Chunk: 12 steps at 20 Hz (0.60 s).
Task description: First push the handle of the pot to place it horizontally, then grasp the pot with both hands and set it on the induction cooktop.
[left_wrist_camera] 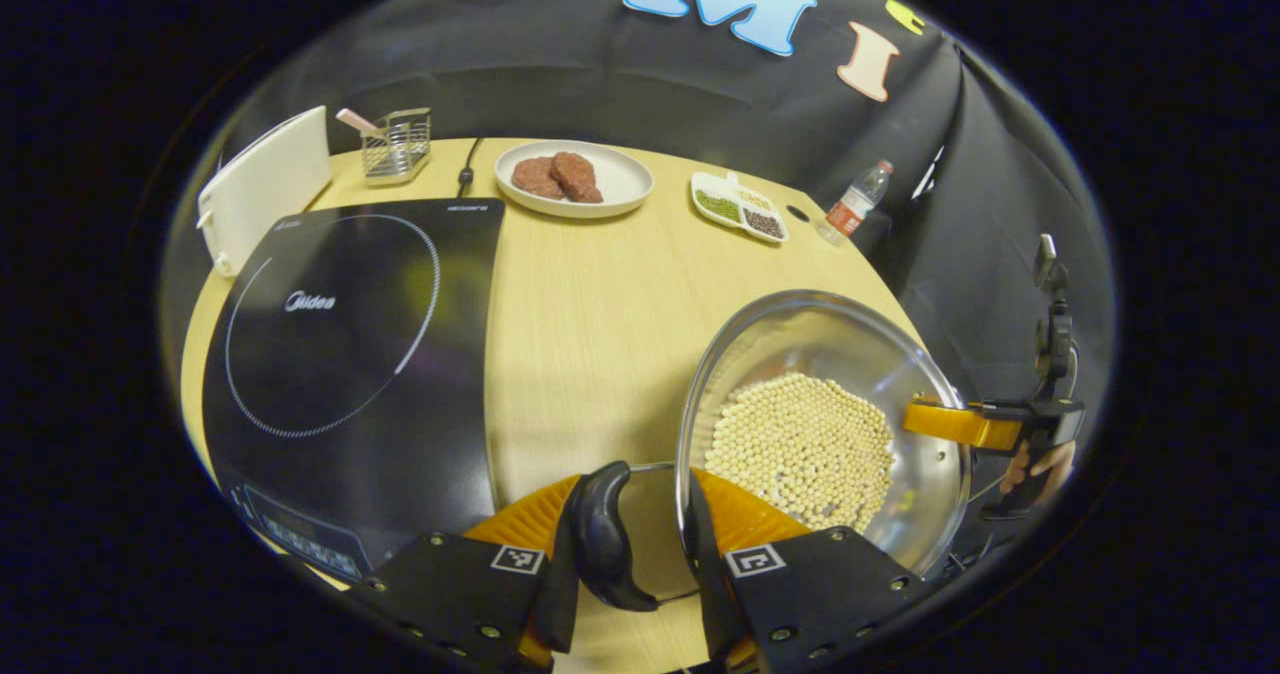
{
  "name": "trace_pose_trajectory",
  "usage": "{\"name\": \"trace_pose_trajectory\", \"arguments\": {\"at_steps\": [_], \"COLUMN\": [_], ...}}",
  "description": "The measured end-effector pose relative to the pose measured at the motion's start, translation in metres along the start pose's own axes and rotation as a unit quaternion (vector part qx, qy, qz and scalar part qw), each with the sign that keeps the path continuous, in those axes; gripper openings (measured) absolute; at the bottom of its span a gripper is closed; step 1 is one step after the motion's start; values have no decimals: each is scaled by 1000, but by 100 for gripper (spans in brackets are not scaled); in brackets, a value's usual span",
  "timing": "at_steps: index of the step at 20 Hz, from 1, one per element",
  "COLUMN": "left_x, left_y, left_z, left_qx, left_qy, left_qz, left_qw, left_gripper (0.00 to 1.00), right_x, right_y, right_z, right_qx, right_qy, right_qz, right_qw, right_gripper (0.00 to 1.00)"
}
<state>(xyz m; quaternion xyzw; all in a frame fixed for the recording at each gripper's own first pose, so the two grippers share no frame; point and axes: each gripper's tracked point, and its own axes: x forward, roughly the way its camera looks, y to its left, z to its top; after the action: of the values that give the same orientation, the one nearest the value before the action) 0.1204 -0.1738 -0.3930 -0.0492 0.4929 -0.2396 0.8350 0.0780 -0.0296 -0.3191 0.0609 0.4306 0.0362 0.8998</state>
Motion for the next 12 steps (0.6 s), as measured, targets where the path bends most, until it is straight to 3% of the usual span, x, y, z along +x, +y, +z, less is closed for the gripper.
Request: {"name": "trace_pose_trajectory", "arguments": {"at_steps": [5, 6, 12], "left_x": [-48, -55, -101], "left_y": [15, 20, 75], "left_z": [-11, -9, -18], "left_qx": [-11, -13, -54], "left_qy": [-24, -30, -49], "left_qz": [0, 3, 27], "left_qw": [1000, 999, 997], "left_gripper": [47, 50, 53], "right_x": [-33, -36, -38], "right_y": [34, 43, 104], "right_z": [-4, -4, 2], "right_qx": [-21, -27, -67], "right_qy": [-15, -17, -13], "right_qz": [8, 11, 28], "right_qw": [1000, 999, 997], "right_gripper": [52, 55, 50]}}
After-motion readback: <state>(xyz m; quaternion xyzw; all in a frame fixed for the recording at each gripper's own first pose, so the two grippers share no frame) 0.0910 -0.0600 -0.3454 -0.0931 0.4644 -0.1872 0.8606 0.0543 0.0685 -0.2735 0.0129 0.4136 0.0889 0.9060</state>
